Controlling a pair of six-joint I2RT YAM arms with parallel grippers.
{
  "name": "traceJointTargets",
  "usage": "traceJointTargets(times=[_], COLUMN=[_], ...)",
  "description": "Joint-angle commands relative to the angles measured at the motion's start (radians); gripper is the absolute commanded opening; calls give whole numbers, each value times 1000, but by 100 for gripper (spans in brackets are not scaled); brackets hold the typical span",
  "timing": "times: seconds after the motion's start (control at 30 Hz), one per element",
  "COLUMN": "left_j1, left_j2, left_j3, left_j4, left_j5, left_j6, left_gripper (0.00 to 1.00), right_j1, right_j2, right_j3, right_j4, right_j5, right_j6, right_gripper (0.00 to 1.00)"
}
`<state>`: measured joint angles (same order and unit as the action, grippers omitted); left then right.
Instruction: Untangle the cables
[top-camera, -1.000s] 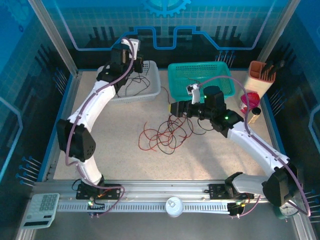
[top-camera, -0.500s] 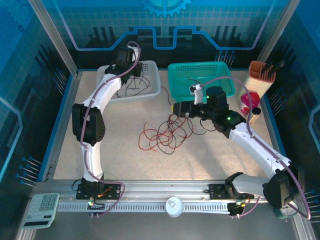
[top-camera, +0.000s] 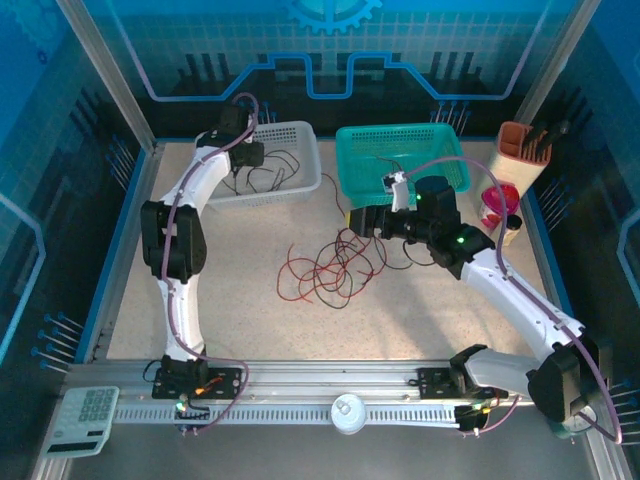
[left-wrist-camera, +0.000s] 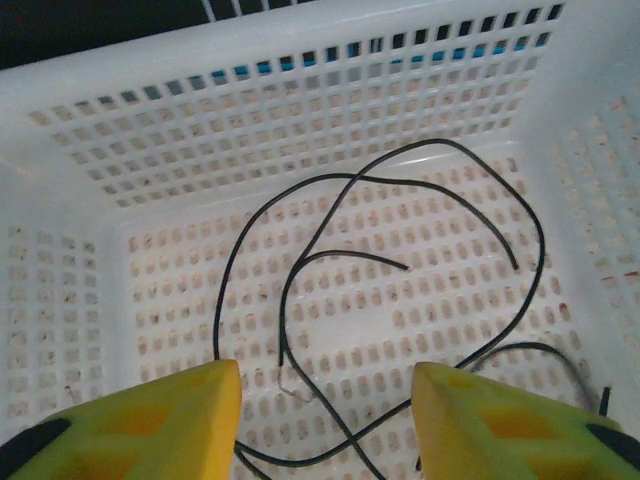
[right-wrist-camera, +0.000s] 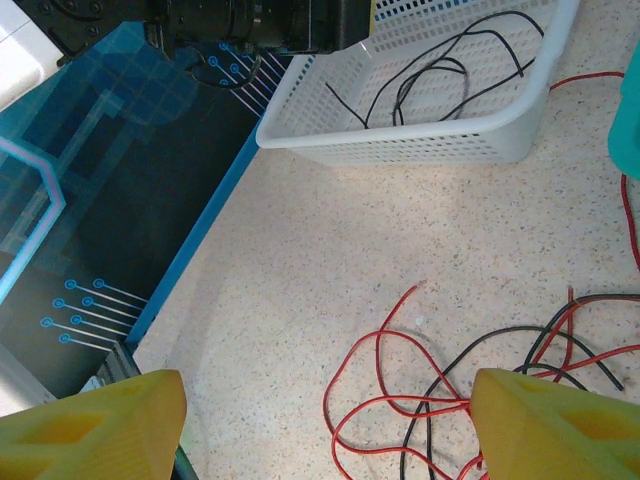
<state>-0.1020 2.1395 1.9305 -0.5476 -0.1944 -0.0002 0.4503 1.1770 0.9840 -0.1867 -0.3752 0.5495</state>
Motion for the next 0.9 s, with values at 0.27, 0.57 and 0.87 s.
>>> traceJointTargets(times=[0.27, 0.57, 0.87], left_j1=[5, -5, -104], left_j2=[-139, -434, -788], left_j3=[32, -269, -771], left_j4=[-11, 91, 174], left_j5=[70, 338, 494], left_j6=[-94, -340, -475], left_gripper=[69, 75, 80], right_j1=[-11, -3, 46], right_j2=[-13, 10, 28], right_j3=[-17, -43, -127], right_j4=[-12, -56, -110], right_j5=[9, 66, 150], right_j6=[-16, -47, -103], right_gripper=[76, 76, 74])
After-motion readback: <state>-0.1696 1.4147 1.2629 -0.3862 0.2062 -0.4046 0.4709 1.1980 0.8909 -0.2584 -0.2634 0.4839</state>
